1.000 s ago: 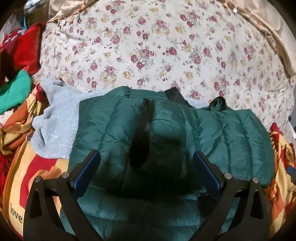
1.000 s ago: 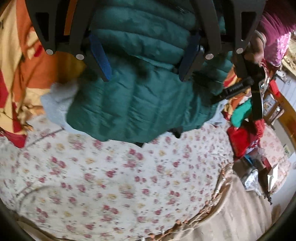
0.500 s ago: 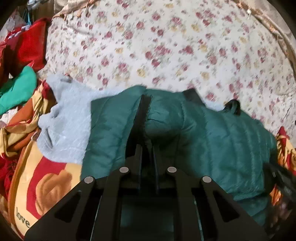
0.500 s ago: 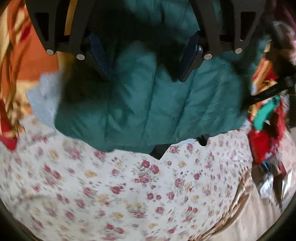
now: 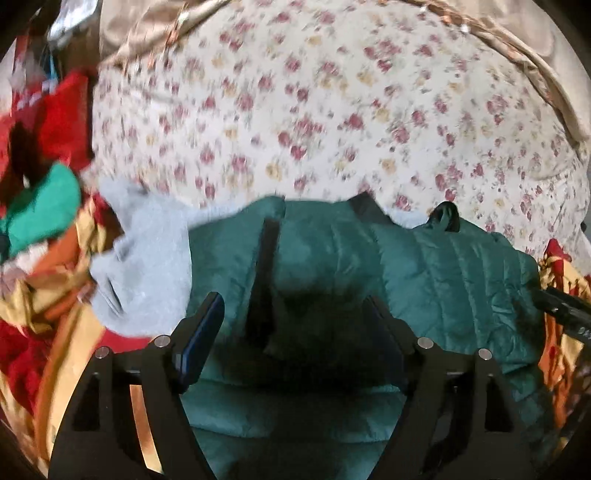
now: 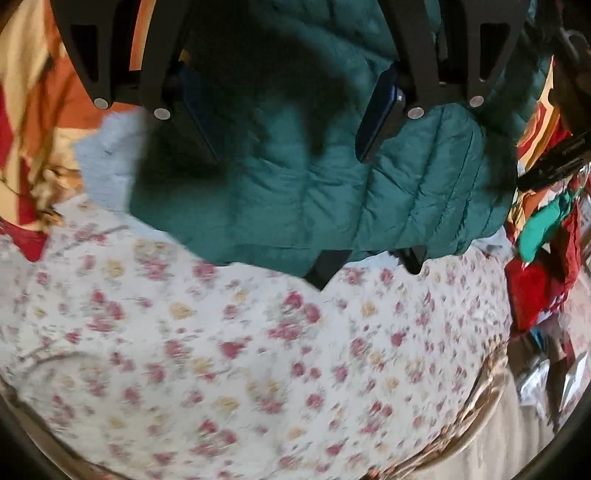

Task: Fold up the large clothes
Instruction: 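Press the folded green jacket flat with both open grippers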

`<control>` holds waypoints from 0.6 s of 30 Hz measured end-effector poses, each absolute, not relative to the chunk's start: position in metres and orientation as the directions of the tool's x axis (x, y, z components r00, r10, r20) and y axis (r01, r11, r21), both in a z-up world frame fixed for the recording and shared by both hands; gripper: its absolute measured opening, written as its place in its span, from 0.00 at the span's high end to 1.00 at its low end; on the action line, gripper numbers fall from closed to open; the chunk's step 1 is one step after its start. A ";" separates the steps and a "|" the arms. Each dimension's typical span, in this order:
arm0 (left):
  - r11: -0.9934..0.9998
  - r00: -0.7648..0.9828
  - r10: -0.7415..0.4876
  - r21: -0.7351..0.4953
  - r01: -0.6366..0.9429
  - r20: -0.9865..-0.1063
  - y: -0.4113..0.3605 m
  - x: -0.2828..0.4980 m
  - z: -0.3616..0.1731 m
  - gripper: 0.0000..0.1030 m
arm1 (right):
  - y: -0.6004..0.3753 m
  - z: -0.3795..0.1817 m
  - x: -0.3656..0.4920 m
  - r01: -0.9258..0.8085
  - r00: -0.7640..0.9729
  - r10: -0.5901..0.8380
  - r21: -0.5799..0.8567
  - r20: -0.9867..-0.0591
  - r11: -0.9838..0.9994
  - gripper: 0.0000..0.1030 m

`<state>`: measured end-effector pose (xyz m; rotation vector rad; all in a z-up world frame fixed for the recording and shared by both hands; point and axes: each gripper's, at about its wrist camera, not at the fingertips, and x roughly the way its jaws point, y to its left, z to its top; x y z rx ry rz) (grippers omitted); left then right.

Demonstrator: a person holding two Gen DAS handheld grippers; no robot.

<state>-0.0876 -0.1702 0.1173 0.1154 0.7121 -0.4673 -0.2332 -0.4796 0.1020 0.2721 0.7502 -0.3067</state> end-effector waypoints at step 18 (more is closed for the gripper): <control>0.912 0.564 -0.320 -0.085 0.402 -0.761 -0.203 -0.046 0.043 0.09 | -0.491 0.059 -0.186 0.424 0.610 -0.286 0.000 -0.739 0.906 0.22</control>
